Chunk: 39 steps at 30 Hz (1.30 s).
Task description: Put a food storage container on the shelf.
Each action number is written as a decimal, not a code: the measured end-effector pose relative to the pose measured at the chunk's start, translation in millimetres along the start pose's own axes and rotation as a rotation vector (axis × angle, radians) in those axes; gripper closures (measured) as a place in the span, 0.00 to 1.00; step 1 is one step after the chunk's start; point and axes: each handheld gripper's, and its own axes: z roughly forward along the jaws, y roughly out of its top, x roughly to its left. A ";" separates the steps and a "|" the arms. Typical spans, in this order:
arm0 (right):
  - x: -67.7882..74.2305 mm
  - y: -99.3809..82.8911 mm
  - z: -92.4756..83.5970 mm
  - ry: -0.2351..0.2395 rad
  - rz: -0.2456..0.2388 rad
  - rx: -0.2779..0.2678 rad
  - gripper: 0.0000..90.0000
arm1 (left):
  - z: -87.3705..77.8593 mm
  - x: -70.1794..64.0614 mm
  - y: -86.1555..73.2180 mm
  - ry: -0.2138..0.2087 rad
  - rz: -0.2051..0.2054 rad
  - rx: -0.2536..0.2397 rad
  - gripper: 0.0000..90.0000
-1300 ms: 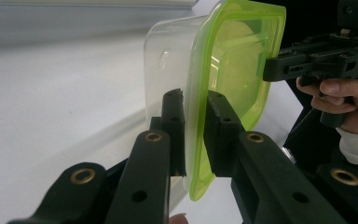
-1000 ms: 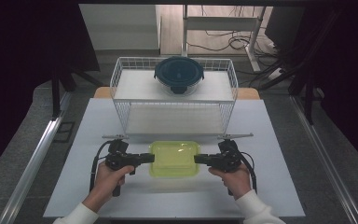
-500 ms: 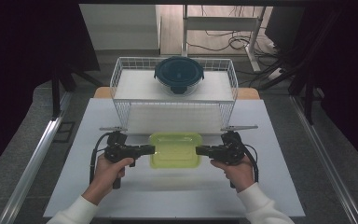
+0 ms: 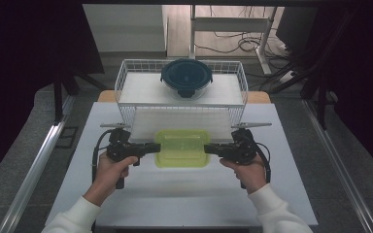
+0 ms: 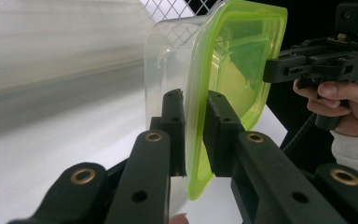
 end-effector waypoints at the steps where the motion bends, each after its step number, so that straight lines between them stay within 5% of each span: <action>1: 1.0 2.8 -1.4 0.000 -0.003 -0.004 0.87 | -1.3 -1.2 3.0 0.000 0.004 -0.002 0.89; 39: 15.5 52.5 -31.9 -0.001 -0.047 -0.089 0.88 | -17.9 -25.5 55.5 -0.007 0.066 -0.060 0.89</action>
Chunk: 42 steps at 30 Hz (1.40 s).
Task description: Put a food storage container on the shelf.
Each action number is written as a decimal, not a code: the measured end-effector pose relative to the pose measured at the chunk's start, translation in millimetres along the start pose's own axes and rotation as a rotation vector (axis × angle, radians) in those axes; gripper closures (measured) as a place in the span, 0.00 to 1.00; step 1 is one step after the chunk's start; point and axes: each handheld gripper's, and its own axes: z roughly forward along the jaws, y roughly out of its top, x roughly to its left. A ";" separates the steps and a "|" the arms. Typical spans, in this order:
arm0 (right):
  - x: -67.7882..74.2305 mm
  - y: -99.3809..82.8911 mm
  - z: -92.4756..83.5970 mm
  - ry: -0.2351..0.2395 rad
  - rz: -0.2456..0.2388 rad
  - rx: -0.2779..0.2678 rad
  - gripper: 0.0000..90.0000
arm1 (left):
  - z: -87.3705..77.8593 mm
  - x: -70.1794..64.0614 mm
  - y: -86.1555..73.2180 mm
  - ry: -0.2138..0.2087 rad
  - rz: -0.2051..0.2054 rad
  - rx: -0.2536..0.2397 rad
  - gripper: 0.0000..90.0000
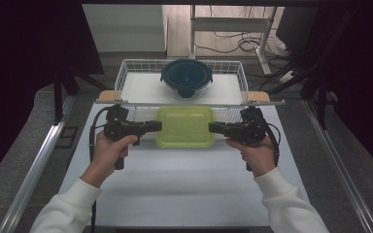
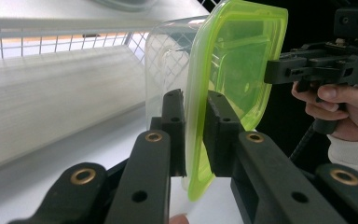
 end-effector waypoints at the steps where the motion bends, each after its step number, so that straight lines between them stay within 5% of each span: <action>1: 0.0 0.0 0.0 0.000 0.000 0.000 0.88 | 0.0 0.0 0.0 0.000 0.000 0.000 0.89; 42: 5.1 74.8 -12.5 0.010 -0.034 -0.073 0.88 | -13.3 -2.3 75.2 -0.030 0.024 -0.045 0.89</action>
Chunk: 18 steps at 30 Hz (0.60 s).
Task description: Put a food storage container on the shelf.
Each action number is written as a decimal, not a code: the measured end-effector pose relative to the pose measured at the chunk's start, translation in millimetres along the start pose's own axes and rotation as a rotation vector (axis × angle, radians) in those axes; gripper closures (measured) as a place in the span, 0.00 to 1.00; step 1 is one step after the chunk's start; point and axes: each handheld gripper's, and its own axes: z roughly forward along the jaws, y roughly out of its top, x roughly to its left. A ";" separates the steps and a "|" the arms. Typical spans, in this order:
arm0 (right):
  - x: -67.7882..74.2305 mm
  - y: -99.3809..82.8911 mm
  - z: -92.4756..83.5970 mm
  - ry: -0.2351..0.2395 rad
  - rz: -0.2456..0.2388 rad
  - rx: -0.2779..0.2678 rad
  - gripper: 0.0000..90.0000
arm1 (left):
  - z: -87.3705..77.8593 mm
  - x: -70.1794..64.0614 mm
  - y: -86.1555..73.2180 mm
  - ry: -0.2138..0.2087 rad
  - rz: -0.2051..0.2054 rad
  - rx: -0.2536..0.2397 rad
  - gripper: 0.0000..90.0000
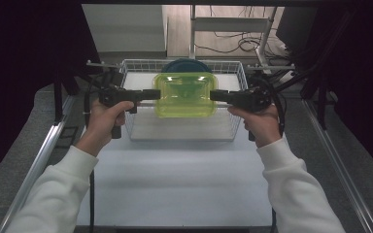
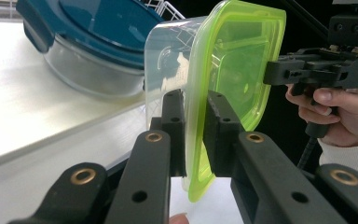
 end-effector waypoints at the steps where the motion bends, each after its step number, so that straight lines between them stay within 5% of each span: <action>1: -0.3 1.6 0.0 -0.003 -0.001 -0.001 0.88 | 0.8 1.3 4.5 -0.001 0.002 0.004 0.89; 18: -7.7 33.7 -2.6 -0.028 -0.002 -0.013 0.88 | 8.0 3.5 42.0 -0.002 0.018 0.003 0.89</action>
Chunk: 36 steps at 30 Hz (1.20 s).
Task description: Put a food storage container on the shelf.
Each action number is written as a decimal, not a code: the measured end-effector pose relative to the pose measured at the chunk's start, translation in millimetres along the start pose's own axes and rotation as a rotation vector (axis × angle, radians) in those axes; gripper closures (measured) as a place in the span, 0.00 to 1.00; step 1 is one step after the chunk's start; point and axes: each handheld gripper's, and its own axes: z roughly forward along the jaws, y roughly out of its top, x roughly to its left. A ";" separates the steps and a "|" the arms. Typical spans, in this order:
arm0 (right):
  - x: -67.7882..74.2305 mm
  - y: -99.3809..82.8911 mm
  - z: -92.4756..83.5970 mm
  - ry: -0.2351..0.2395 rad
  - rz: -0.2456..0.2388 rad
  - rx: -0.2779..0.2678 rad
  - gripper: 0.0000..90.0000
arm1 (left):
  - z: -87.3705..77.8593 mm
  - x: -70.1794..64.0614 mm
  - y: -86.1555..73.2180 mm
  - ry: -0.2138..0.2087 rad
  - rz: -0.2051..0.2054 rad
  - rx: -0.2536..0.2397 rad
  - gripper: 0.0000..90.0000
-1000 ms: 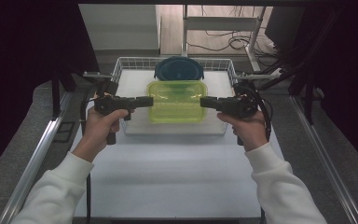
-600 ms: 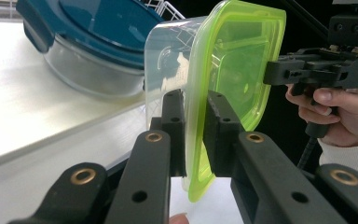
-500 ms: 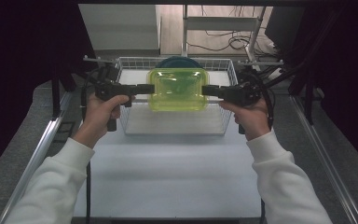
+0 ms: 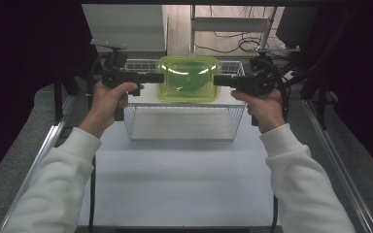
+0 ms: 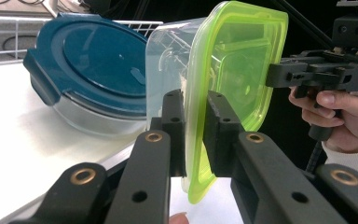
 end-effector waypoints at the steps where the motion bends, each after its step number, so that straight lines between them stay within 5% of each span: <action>1: 0.0 0.0 0.0 0.000 0.000 0.000 0.88 | 0.0 0.0 0.0 0.000 0.000 0.000 0.89; 16: -23.8 32.1 18.1 0.006 0.070 0.007 0.88 | 15.1 24.2 38.2 0.011 -0.071 0.021 0.89; 28: -50.1 39.6 42.0 0.029 0.167 0.065 0.88 | 27.6 50.2 42.6 0.016 -0.142 0.039 0.89; 36: -62.5 39.9 48.6 0.049 0.233 0.051 0.86 | 31.3 58.8 44.6 -0.008 -0.204 0.021 0.88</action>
